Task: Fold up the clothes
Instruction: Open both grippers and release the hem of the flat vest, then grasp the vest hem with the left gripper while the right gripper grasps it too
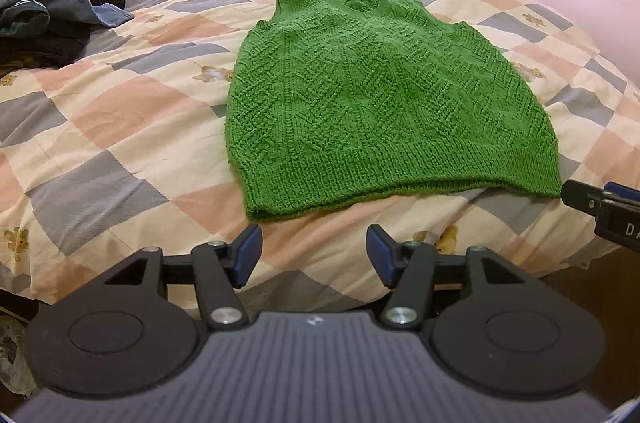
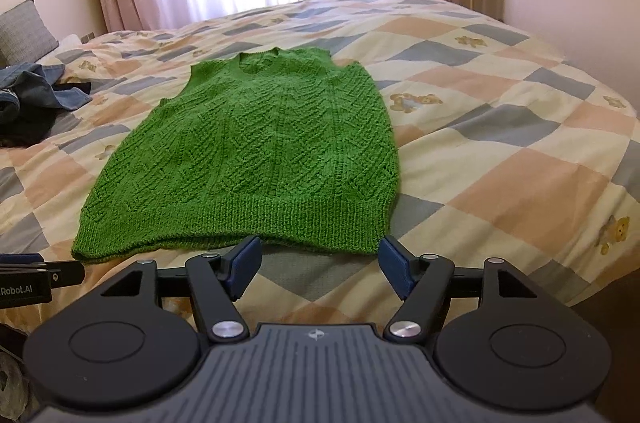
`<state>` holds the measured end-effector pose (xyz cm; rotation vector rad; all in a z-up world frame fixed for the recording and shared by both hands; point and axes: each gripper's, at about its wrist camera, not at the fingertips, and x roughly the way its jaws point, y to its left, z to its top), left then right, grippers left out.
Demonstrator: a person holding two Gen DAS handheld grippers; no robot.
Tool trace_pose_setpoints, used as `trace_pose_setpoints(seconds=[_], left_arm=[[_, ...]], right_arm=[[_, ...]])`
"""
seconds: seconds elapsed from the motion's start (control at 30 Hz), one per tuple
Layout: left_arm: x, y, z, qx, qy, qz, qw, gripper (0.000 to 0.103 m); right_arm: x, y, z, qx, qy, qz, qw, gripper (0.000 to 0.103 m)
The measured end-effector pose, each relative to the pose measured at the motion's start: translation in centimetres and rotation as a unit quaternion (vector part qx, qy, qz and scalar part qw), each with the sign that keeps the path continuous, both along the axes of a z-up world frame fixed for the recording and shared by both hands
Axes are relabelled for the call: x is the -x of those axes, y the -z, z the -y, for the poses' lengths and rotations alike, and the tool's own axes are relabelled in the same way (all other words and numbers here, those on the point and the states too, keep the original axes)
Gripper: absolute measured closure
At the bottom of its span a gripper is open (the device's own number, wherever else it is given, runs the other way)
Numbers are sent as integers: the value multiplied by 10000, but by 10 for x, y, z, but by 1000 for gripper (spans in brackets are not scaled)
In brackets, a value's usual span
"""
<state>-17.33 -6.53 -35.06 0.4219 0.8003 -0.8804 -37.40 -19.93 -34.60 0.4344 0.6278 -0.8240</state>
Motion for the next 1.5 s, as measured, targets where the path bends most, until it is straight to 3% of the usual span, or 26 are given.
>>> trace_pose_setpoints(seconds=[0.53, 0.8, 1.0, 1.13, 1.4, 1.5], left_arm=[[-15, 12, 13, 3, 57, -216, 9998, 45], [-59, 18, 43, 29, 223, -317, 9992, 45], [-127, 15, 82, 183, 419, -479, 9978, 45], [-166, 17, 121, 211, 705, -603, 9955, 44], [-259, 28, 217, 375, 1085, -944, 9889, 44], [-297, 29, 253, 485, 1126, -1023, 9872, 41]], right_arm=[[-21, 10, 7, -107, -160, -197, 9996, 32], [-27, 23, 49, -334, -285, -246, 9987, 32], [-21, 10, 118, -364, -496, 319, 9976, 31], [-35, 11, 176, -532, -652, 369, 9958, 32], [-108, 15, 270, -702, -1503, 591, 9844, 33], [-137, 16, 312, -685, -1689, 717, 9806, 39]])
